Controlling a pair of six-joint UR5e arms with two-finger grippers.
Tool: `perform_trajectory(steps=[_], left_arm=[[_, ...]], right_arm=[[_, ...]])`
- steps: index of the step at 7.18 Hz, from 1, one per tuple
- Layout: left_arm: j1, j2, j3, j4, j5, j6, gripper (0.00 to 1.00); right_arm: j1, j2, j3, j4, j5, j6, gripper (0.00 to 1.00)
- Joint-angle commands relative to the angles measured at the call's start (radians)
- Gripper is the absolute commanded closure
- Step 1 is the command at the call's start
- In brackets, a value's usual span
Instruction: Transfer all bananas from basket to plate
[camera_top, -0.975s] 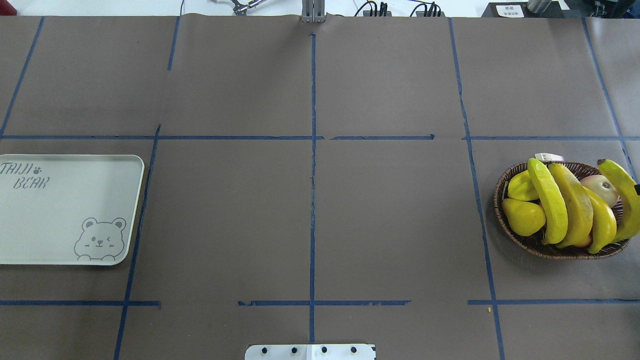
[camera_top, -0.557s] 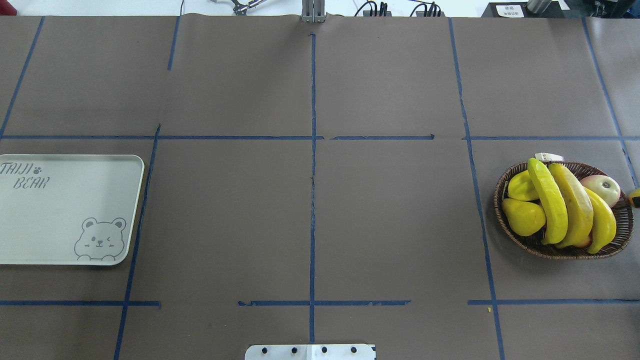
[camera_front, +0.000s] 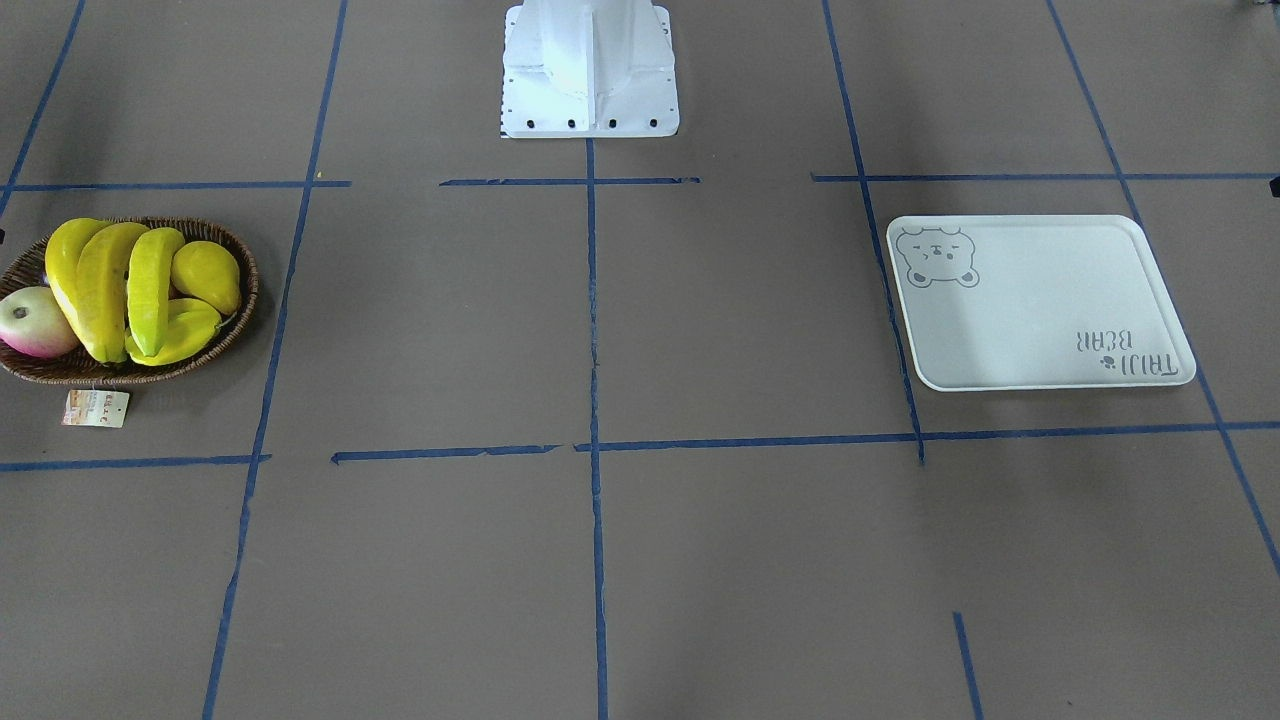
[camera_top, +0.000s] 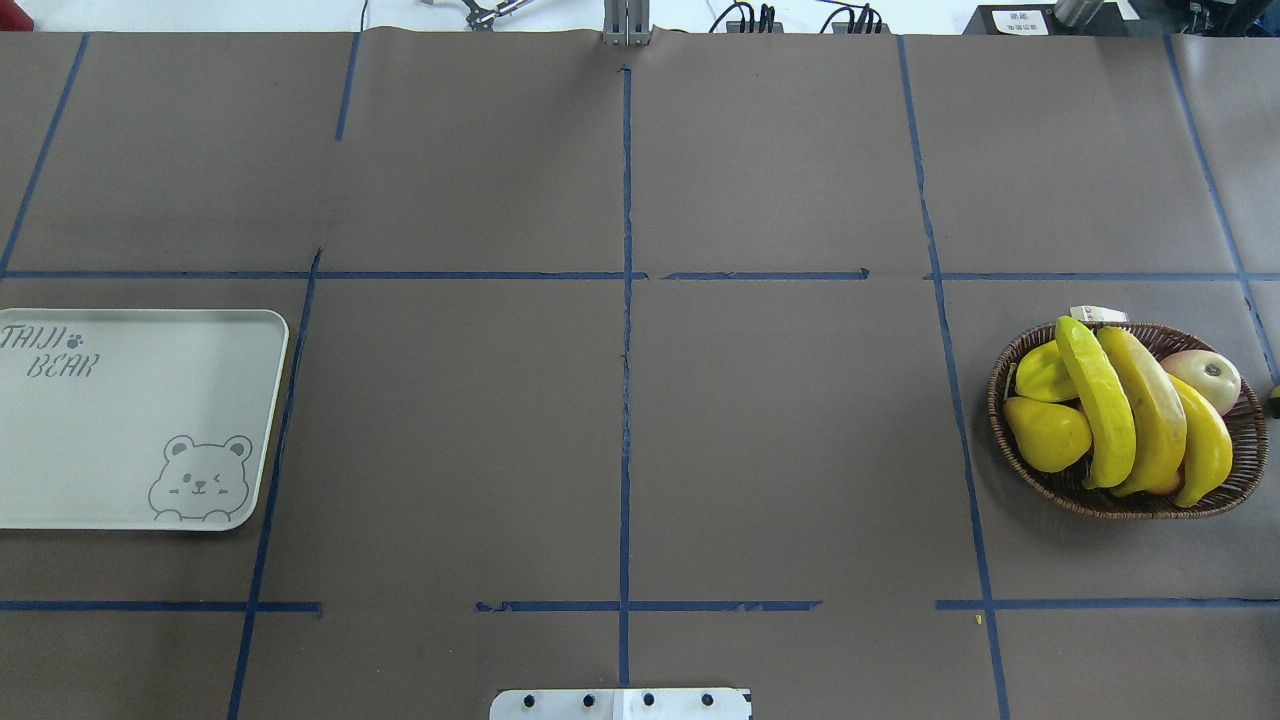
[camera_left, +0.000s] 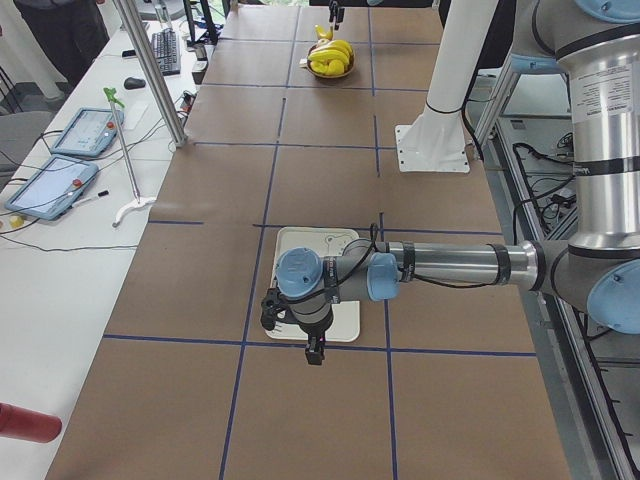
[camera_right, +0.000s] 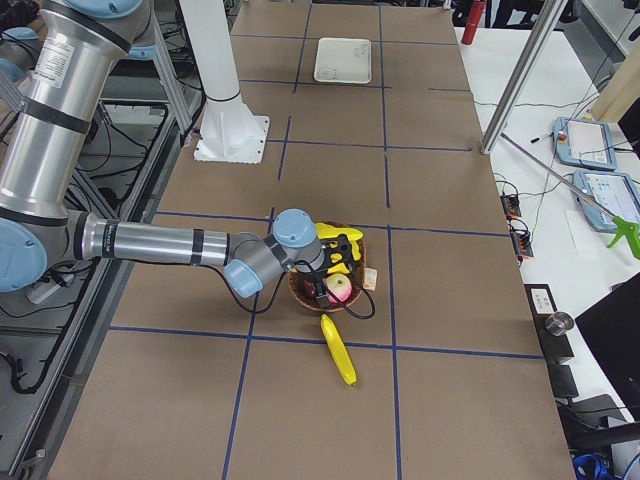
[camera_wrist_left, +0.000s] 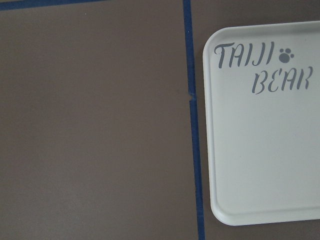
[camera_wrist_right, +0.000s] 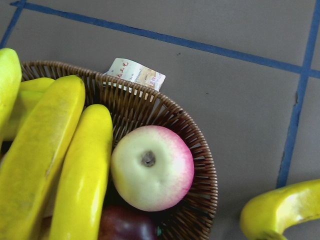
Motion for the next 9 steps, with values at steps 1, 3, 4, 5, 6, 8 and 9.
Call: perform_trajectory(steps=[1,3,4,5,6,8,9], left_arm=[[0.000,0.000,-0.002,0.000,-0.003,0.000,0.00],[0.000,0.000,-0.002,0.000,-0.004,0.000,0.00],[0.000,0.000,-0.005,0.000,-0.004,0.000,0.00],[0.000,-0.002,-0.005,0.000,-0.006,0.000,0.00],[0.000,-0.002,-0.012,0.000,-0.006,0.000,0.00],[0.000,-0.002,-0.018,0.000,-0.006,0.000,0.00],[0.000,0.000,-0.023,0.000,-0.006,0.000,0.00]], right_arm=[[0.009,-0.013,-0.052,-0.009,-0.043,0.005,0.02],[0.076,0.032,-0.130,-0.004,-0.042,0.272,0.03],[0.081,0.032,-0.130,0.002,-0.043,0.395,0.03],[0.081,0.033,-0.147,0.002,-0.048,0.507,0.03],[0.081,0.044,-0.161,0.003,-0.057,0.602,0.03],[0.080,0.059,-0.205,0.003,-0.063,0.791,0.03],[0.081,0.091,-0.243,0.005,-0.063,0.871,0.03]])
